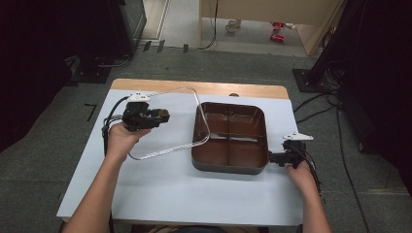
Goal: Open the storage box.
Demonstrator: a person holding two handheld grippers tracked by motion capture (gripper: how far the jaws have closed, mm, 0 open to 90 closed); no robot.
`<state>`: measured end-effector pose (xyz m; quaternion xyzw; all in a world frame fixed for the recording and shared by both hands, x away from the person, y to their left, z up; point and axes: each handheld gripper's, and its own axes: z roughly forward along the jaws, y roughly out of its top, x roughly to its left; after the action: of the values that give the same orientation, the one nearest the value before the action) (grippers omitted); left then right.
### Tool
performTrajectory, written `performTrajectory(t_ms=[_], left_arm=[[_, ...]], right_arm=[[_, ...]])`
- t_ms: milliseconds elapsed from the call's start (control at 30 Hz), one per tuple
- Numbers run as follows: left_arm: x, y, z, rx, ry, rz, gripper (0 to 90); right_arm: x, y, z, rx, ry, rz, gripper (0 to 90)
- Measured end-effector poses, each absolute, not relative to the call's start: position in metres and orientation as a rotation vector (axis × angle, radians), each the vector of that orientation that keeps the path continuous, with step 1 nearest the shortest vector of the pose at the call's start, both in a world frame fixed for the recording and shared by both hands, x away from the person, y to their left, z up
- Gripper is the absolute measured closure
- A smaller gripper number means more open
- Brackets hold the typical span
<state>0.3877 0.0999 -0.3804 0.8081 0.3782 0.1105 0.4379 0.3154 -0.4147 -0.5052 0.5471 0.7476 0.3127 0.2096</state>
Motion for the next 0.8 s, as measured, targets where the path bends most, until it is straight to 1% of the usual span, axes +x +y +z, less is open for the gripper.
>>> performTrajectory(t_ms=[100, 333, 600, 800], left_arm=[[0.392, 0.118, -0.391, 2.007, 0.993, 0.285, 59.1], [0.404, 0.141, -0.415, 1.993, 1.085, 0.275, 59.1], [0.416, 0.151, -0.438, 1.994, 1.16, 0.28, 59.0], [0.427, 0.154, -0.45, 2.006, 1.18, 0.3, 59.1]], right_arm=[[0.315, -0.415, -0.505, 1.522, 2.079, 0.87, 0.0], [0.315, -0.415, -0.505, 1.522, 2.079, 0.87, 0.0], [0.315, -0.415, -0.505, 1.522, 2.08, 0.87, 0.0], [0.315, -0.415, -0.505, 1.522, 2.08, 0.87, 0.0]])
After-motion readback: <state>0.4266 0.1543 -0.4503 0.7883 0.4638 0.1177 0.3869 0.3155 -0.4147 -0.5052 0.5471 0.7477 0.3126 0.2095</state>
